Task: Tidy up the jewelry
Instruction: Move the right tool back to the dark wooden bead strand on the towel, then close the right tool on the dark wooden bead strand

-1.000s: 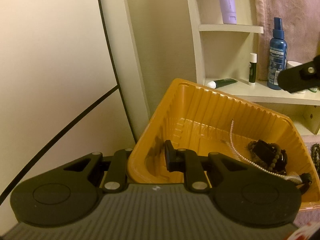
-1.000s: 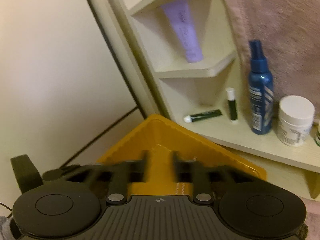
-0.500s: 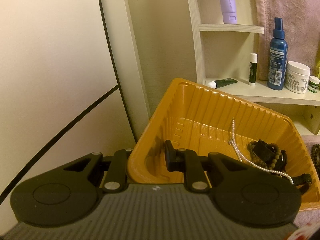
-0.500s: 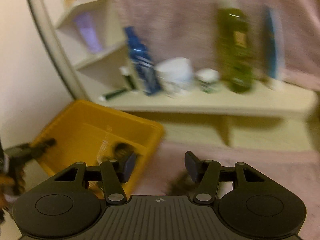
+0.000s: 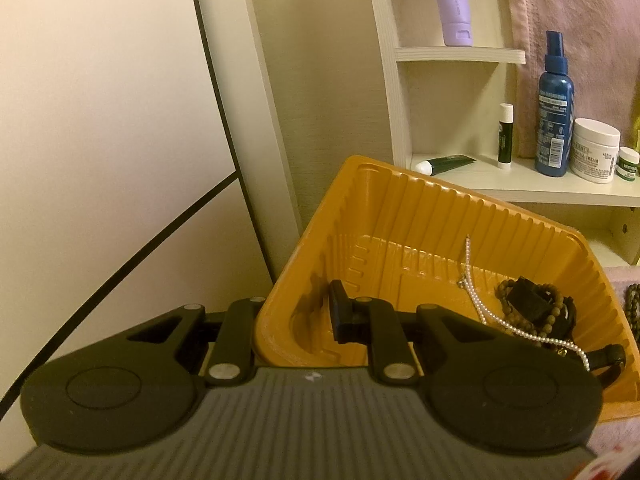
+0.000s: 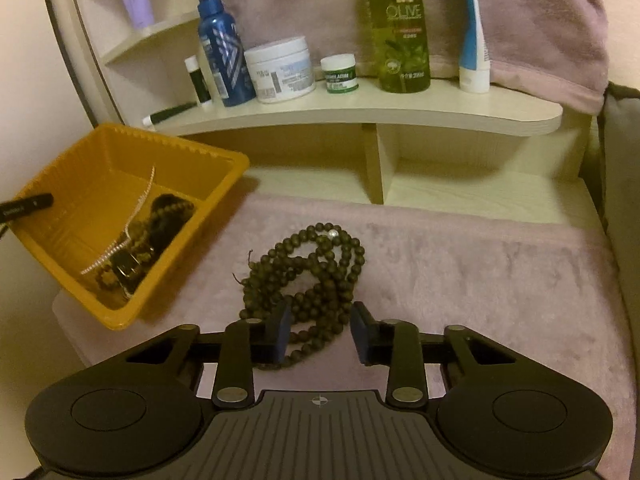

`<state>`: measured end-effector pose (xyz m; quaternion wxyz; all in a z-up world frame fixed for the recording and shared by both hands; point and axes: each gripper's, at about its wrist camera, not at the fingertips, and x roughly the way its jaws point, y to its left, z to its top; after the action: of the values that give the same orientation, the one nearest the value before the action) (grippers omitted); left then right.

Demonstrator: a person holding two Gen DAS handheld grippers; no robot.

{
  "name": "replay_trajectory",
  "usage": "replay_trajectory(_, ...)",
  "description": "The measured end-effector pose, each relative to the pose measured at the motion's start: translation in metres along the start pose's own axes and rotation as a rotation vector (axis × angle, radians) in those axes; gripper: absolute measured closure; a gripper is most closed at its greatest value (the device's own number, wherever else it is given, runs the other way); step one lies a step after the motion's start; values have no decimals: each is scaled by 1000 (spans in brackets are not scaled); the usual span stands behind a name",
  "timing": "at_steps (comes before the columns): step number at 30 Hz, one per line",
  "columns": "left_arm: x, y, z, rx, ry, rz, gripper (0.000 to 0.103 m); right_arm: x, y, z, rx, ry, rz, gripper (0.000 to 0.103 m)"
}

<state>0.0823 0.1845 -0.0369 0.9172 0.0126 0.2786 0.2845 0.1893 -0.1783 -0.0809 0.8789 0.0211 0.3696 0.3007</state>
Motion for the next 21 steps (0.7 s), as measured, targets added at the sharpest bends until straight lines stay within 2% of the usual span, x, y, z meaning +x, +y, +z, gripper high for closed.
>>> replay_trajectory(2,0,0,0,-1,1,0,86,6,1,0,-8,5,-2,81)
replay_trajectory(7,0,0,0,-3,2,-2,86,14,0,1,-11,10,-13,85)
replay_trajectory(21,1,0,-1,-7,3,-4,86,38,3,5,-20,21,-35,87)
